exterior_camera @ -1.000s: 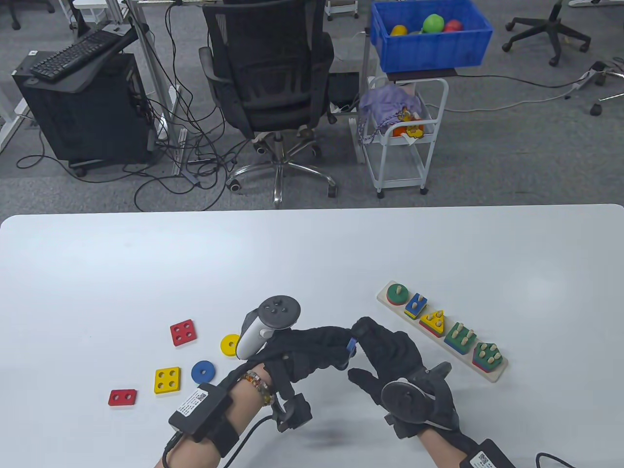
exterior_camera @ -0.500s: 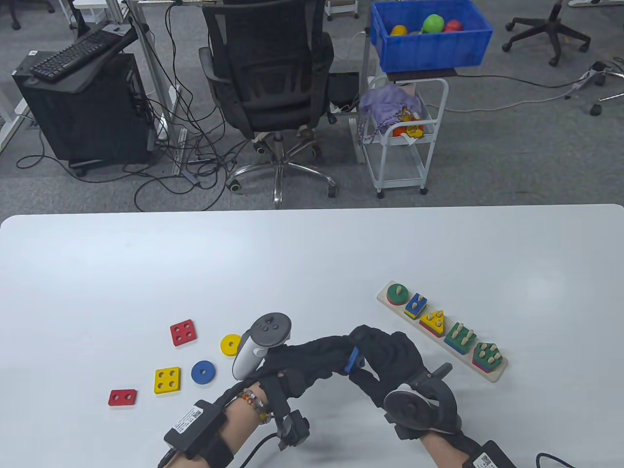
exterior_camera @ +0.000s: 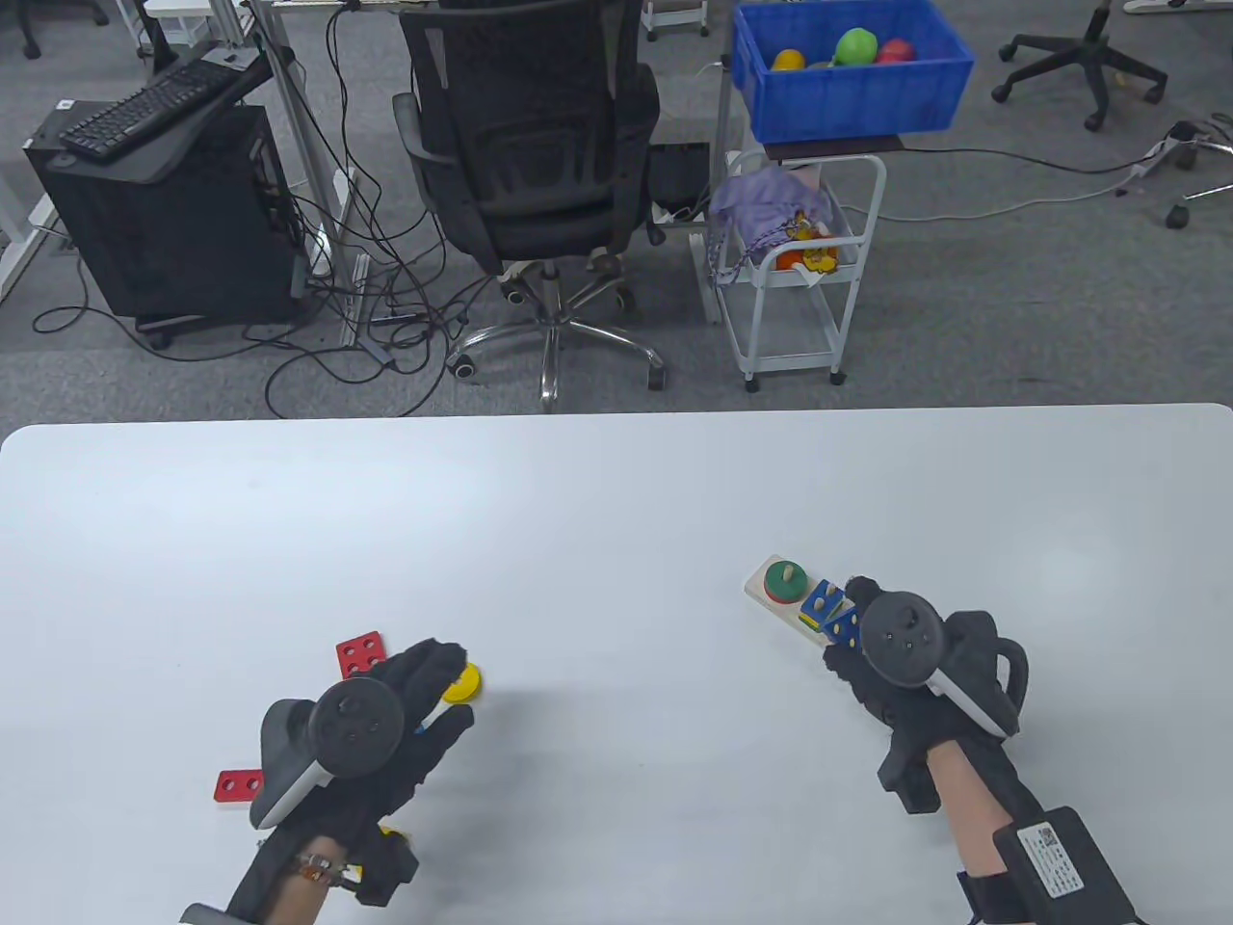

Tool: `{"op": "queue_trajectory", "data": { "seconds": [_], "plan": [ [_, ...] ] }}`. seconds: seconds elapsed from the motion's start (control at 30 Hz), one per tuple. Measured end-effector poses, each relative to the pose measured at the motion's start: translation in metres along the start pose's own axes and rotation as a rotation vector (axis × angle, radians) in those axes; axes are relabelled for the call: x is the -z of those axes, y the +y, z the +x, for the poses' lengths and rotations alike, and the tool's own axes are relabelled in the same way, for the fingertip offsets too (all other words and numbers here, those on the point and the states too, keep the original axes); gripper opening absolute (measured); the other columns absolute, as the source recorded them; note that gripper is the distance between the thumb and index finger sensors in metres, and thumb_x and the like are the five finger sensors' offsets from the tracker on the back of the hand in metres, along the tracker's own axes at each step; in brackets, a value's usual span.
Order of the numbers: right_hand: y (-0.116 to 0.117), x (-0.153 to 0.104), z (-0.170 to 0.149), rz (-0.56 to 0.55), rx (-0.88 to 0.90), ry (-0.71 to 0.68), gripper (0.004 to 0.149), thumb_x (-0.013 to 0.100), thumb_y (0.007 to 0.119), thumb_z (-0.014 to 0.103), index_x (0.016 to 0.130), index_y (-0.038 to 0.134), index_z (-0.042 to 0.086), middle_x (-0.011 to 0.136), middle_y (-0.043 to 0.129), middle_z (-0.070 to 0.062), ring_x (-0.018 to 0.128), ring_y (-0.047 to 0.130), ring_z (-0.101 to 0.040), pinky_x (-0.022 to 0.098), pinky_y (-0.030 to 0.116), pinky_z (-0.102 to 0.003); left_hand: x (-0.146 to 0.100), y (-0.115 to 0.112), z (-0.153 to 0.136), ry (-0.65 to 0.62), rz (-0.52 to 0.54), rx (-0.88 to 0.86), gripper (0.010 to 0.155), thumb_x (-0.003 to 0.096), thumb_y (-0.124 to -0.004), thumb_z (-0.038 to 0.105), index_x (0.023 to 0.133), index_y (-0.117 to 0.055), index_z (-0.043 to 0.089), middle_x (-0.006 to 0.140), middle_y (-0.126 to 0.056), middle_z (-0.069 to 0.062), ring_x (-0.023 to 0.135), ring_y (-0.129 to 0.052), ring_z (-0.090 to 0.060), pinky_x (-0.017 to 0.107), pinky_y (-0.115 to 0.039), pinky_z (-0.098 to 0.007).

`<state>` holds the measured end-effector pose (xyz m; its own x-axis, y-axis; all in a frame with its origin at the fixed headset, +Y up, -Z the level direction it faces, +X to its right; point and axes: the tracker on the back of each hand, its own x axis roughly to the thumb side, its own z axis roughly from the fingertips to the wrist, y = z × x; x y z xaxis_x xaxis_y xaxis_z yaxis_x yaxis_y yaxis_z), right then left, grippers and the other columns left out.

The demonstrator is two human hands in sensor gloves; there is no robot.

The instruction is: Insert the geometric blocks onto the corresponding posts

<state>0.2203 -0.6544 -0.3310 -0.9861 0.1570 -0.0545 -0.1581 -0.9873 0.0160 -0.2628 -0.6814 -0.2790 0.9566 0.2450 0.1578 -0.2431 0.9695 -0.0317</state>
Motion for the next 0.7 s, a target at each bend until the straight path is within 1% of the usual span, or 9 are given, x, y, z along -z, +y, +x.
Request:
{"op": "queue_trajectory", "data": {
  "seconds": [0.07, 0.1, 0.17, 0.23, 0.4, 0.53, 0.7],
  "plan": [
    [0.006, 0.012, -0.003, 0.041, -0.080, 0.067, 0.072, 0.043, 0.085, 0.044, 0.101, 0.061, 0.009, 0.095, 0.077, -0.020, 0.082, 0.085, -0.043, 0.058, 0.064, -0.070, -0.005, -0.001, -0.012, 0.038, 0.079, 0.199, 0.064, 0.0509, -0.065, 0.059, 0.110, -0.053, 0.036, 0.122, -0.056, 0.002, 0.114, -0.059, -0.029, 0.081, -0.041, -0.064],
    [0.008, 0.016, -0.003, 0.053, -0.110, 0.088, 0.072, 0.042, 0.086, 0.044, 0.100, 0.061, 0.009, 0.095, 0.078, -0.020, 0.082, 0.085, -0.043, 0.059, 0.064, -0.071, -0.006, -0.003, -0.016, 0.049, 0.085, 0.249, 0.064, 0.0508, -0.064, 0.059, 0.110, -0.053, 0.036, 0.122, -0.056, 0.003, 0.115, -0.059, -0.028, 0.081, -0.042, -0.063],
    [0.016, 0.026, -0.002, 0.090, -0.198, 0.132, 0.072, 0.042, 0.085, 0.045, 0.100, 0.062, 0.010, 0.095, 0.078, -0.019, 0.082, 0.086, -0.042, 0.059, 0.064, -0.070, -0.008, -0.009, -0.024, 0.091, 0.061, 0.328, 0.064, 0.0505, -0.064, 0.059, 0.110, -0.053, 0.037, 0.123, -0.054, 0.004, 0.116, -0.057, -0.028, 0.082, -0.041, -0.064],
    [0.024, 0.036, -0.001, 0.127, -0.259, 0.165, 0.072, 0.042, 0.086, 0.045, 0.100, 0.062, 0.010, 0.095, 0.078, -0.019, 0.082, 0.086, -0.042, 0.060, 0.064, -0.070, -0.009, -0.011, -0.030, 0.115, 0.043, 0.362, 0.064, 0.0500, -0.064, 0.059, 0.109, -0.053, 0.038, 0.123, -0.053, 0.005, 0.117, -0.055, -0.028, 0.082, -0.040, -0.064],
    [0.043, 0.051, 0.000, 0.157, -0.331, 0.206, 0.072, 0.041, 0.085, 0.045, 0.100, 0.061, 0.011, 0.095, 0.078, -0.018, 0.082, 0.086, -0.040, 0.060, 0.064, -0.070, -0.011, -0.009, -0.040, 0.146, 0.041, 0.324, 0.064, 0.0499, -0.064, 0.059, 0.109, -0.053, 0.038, 0.123, -0.053, 0.005, 0.117, -0.055, -0.028, 0.082, -0.040, -0.064],
    [0.050, 0.058, 0.001, 0.162, -0.338, 0.218, 0.072, 0.041, 0.085, 0.045, 0.100, 0.061, 0.012, 0.095, 0.079, -0.017, 0.082, 0.086, -0.040, 0.060, 0.064, -0.070, -0.012, -0.008, -0.045, 0.165, 0.034, 0.298, 0.064, 0.0500, -0.064, 0.060, 0.109, -0.053, 0.039, 0.123, -0.053, 0.005, 0.117, -0.055, -0.028, 0.082, -0.041, -0.064],
    [0.059, 0.064, 0.003, 0.199, -0.366, 0.223, 0.071, 0.041, 0.084, 0.046, 0.100, 0.061, 0.012, 0.095, 0.078, -0.017, 0.082, 0.086, -0.040, 0.060, 0.064, -0.070, -0.010, -0.012, -0.048, 0.174, 0.006, 0.286, 0.064, 0.0499, -0.064, 0.060, 0.109, -0.053, 0.039, 0.123, -0.053, 0.005, 0.116, -0.055, -0.028, 0.082, -0.041, -0.064]
  ]
}}
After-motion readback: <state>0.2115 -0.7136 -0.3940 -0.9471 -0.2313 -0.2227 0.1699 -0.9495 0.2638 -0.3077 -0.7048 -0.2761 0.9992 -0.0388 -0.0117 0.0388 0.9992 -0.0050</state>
